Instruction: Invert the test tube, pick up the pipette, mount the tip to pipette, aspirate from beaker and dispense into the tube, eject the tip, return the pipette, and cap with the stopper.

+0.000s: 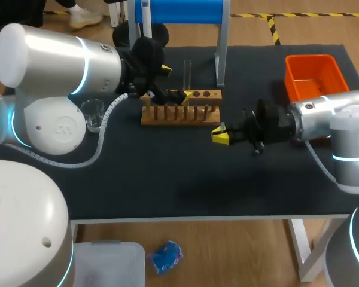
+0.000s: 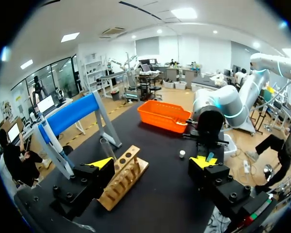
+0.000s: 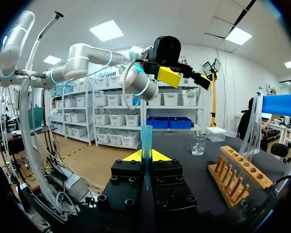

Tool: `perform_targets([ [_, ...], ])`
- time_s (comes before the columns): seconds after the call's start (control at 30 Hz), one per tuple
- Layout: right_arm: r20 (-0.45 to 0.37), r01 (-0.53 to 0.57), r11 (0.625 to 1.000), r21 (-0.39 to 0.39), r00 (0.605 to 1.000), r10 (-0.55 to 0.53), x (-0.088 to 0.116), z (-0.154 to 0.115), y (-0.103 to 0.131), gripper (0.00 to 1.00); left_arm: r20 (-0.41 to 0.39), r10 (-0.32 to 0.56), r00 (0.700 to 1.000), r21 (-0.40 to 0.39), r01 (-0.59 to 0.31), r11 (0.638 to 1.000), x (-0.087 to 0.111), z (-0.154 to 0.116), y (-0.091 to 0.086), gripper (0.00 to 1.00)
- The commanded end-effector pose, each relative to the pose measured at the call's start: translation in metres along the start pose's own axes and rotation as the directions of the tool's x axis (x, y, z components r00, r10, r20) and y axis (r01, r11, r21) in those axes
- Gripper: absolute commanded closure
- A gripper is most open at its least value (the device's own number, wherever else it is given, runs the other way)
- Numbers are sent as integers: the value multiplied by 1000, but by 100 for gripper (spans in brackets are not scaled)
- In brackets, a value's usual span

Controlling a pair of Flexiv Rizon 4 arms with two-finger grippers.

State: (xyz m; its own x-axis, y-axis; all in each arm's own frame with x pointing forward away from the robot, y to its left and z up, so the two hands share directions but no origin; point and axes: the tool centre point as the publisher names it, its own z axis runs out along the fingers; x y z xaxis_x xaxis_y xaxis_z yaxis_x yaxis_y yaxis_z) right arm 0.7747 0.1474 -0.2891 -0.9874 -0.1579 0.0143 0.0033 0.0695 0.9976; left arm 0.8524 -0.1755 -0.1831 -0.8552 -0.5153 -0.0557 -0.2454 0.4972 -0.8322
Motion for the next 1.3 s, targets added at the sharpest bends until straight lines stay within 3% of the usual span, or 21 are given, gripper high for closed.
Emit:
perform_targets([
  [0.03,5,1,1000,7,1000,-1,0,-13,2,100,48,-45,998,-16,46,999,-14,-6,0,0],
  [0.33,36,-6,1000,15,999,5,1,-46,6,100,165,-96,982,40,90,995,-63,-6,6,0],
  [0.73,26,-10,1000,-9,1000,10,2,-69,6,100,389,-196,900,83,178,981,-123,8,0,0],
  [1.27,26,-10,1000,-9,1000,10,2,-69,6,100,389,-196,900,83,178,981,-123,8,0,0],
  [1.3,26,-10,1000,-9,1000,10,2,-69,6,100,410,-220,885,111,190,975,-131,10,0,0],
])
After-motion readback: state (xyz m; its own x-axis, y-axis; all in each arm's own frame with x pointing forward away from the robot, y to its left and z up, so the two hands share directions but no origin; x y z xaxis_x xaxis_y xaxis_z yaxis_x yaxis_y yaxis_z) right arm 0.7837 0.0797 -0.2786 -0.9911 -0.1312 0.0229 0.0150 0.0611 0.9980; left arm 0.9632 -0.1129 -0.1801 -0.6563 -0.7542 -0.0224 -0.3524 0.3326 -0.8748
